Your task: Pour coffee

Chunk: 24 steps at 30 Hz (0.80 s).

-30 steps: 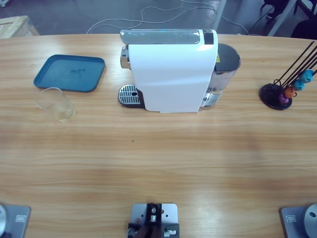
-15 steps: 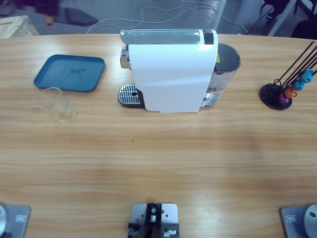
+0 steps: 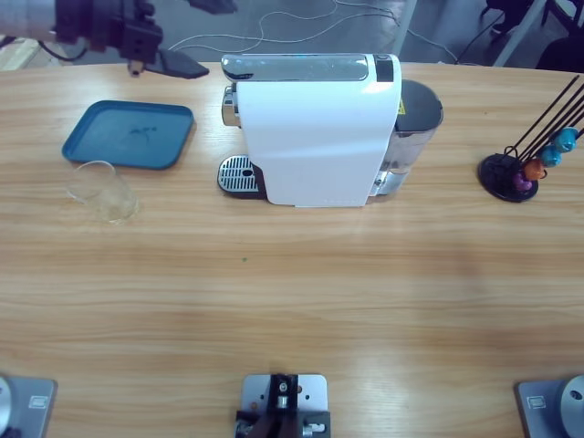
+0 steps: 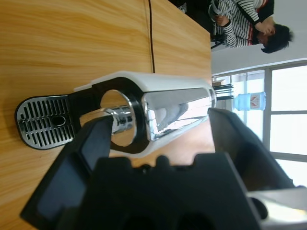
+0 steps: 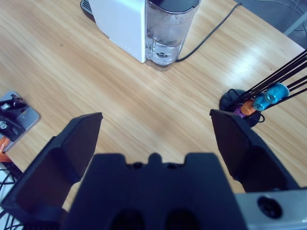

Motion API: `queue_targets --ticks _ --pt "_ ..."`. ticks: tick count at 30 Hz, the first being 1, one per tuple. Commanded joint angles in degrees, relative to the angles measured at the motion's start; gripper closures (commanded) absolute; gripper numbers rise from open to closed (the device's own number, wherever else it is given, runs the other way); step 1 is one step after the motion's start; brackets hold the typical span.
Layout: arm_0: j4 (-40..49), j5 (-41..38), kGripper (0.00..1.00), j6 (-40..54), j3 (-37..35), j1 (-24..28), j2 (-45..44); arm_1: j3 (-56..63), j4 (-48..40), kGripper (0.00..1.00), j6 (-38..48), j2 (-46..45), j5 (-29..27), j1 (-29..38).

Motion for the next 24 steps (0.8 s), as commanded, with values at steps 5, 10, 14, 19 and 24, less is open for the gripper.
queue_targets --ticks 5,10,14,19,24 --pt "-0.07 -1.39 0.89 0.46 1.42 0.27 4.81 1.86 -0.16 0.0 1.39 -0.1 -1.02 -0.73" --pt "-0.31 -1.6 1.0 0.46 1.33 0.04 4.82 1.93 -0.16 0.0 1.39 -0.31 -1.02 -0.72" --pt "-0.3 -2.3 1.0 0.46 1.6 -0.01 4.74 1.94 -0.16 0.0 1.39 -0.22 -1.02 -0.75" --pt "-0.24 -2.15 1.0 0.46 1.6 -0.26 4.56 1.86 -0.16 0.0 1.39 -0.1 -1.02 -0.75" --pt "-0.24 -2.45 1.0 0.46 1.6 -0.28 4.38 1.77 -0.07 0.0 1.39 0.64 -1.2 -0.75"
